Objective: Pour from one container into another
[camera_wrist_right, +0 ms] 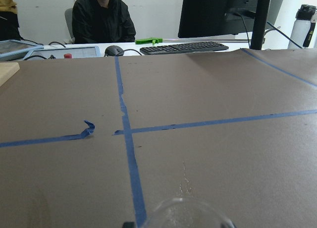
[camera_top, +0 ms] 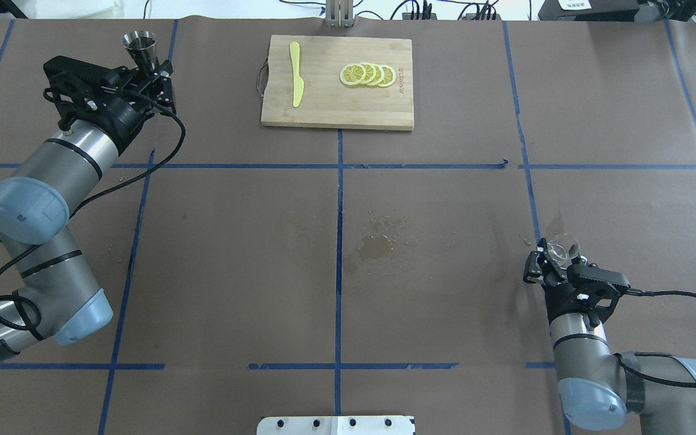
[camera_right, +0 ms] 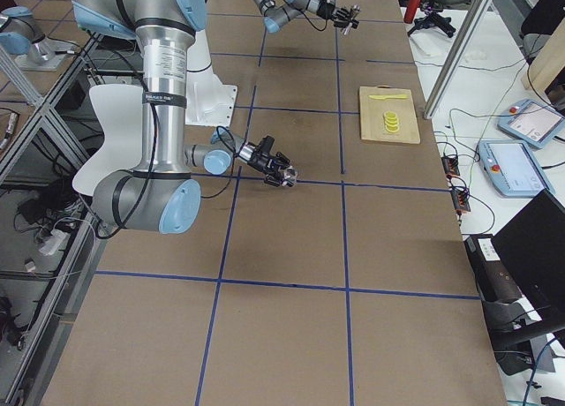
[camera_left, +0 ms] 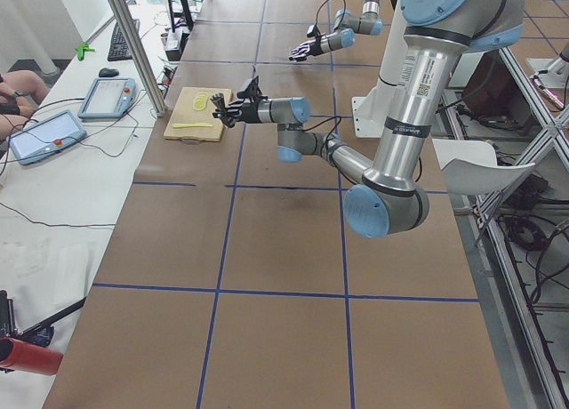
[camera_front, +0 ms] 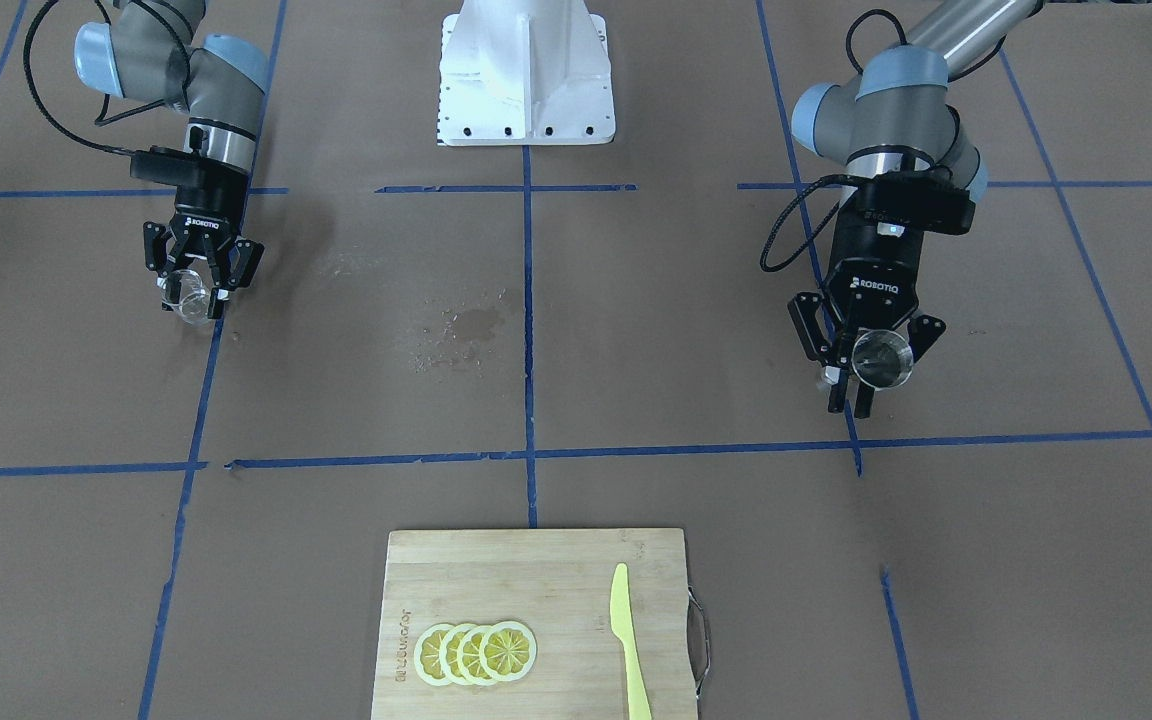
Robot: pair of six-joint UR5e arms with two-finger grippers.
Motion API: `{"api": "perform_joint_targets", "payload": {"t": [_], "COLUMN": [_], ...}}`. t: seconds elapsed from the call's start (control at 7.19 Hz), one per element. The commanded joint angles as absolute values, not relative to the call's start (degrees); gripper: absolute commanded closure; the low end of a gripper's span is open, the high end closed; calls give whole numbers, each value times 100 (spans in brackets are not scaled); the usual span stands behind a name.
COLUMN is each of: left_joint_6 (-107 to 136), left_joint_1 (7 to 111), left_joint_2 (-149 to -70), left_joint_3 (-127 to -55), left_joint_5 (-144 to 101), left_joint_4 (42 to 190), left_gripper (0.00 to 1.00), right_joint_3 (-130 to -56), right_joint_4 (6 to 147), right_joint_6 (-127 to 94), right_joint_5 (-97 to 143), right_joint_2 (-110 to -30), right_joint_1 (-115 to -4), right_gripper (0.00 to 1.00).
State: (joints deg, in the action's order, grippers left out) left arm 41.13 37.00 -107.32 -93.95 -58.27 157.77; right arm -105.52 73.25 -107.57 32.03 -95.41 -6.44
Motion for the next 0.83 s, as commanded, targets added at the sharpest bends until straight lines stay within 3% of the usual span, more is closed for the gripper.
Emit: {"api": "perform_joint_targets", "payload": {"t": [0.0,0.7], "left_joint_6": [4113,4113], "left_joint_1": [3691,3691], "left_joint_2": [-10731,-10749], "left_joint_3": [-9396,-9396], "left_joint_5": [-5827,-5836], "left_joint_4": [15776,15776], "left_gripper": [100,100], "right_joint_3": [-10608,-11670], "right_joint_4": [7330,7348], "right_joint_6": [-10644,-9486], "right_joint_5": [3190,4425], "right_joint_2": [-9536,-10256], "right_joint_1": [-650,-668], "right_gripper": [0,0]}}
